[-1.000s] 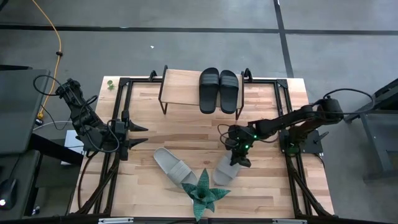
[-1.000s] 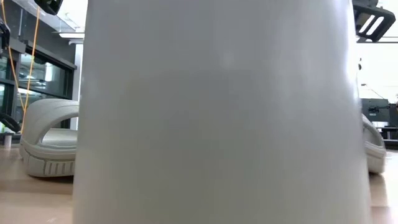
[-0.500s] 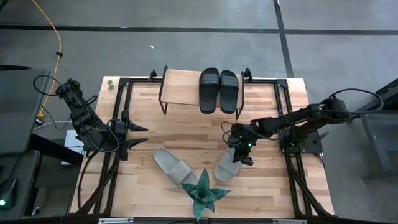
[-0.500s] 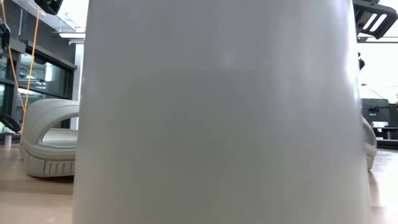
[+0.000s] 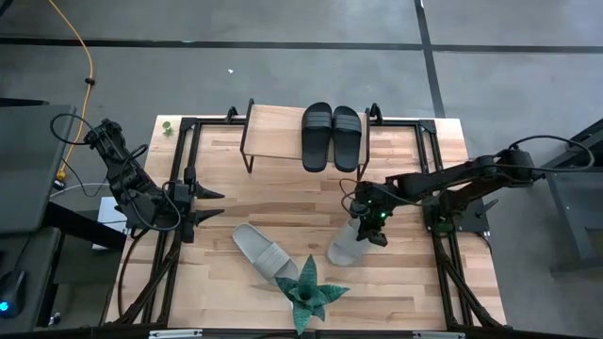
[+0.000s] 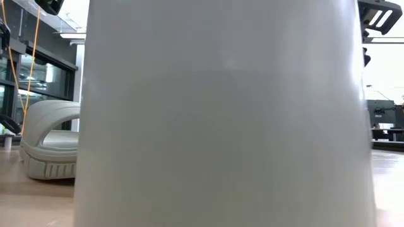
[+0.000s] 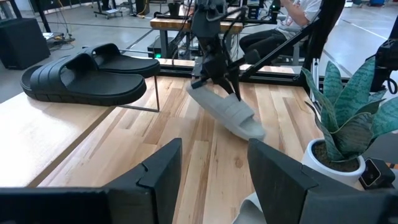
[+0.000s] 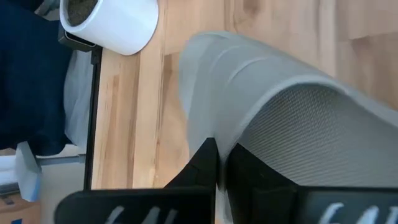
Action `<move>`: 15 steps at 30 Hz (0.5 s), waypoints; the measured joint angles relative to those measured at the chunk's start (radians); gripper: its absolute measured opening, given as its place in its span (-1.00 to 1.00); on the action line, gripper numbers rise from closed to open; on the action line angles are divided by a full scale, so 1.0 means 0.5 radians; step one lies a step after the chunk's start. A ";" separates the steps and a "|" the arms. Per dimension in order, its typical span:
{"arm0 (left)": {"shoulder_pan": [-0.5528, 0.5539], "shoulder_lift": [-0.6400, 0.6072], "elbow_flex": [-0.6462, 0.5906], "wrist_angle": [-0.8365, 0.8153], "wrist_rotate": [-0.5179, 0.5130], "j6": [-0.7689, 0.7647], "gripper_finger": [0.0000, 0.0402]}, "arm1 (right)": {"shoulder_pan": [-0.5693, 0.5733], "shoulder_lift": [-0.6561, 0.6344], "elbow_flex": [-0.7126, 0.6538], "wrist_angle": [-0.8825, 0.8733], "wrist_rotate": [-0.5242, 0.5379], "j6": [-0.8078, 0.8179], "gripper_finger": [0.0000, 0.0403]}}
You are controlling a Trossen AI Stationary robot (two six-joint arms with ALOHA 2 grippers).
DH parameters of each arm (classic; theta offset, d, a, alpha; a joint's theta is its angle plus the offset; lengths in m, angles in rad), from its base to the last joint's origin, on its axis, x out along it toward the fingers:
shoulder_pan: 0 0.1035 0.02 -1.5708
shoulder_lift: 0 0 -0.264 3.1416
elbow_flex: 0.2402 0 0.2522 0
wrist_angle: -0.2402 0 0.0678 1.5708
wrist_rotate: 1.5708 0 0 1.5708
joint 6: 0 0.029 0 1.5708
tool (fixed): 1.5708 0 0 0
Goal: Pick and place slides into the shelf
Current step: Put the right gray slipper on the shelf
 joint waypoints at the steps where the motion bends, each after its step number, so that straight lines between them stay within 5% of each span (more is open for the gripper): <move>1: 0.000 0.000 0.000 0.000 0.000 0.000 -0.15 | -0.011 -0.029 0.000 -0.022 0.002 -0.003 -1.00; 15: -0.001 0.000 0.000 -0.001 0.000 0.007 -0.15 | -0.102 -0.394 0.180 -0.519 0.222 -0.093 -1.00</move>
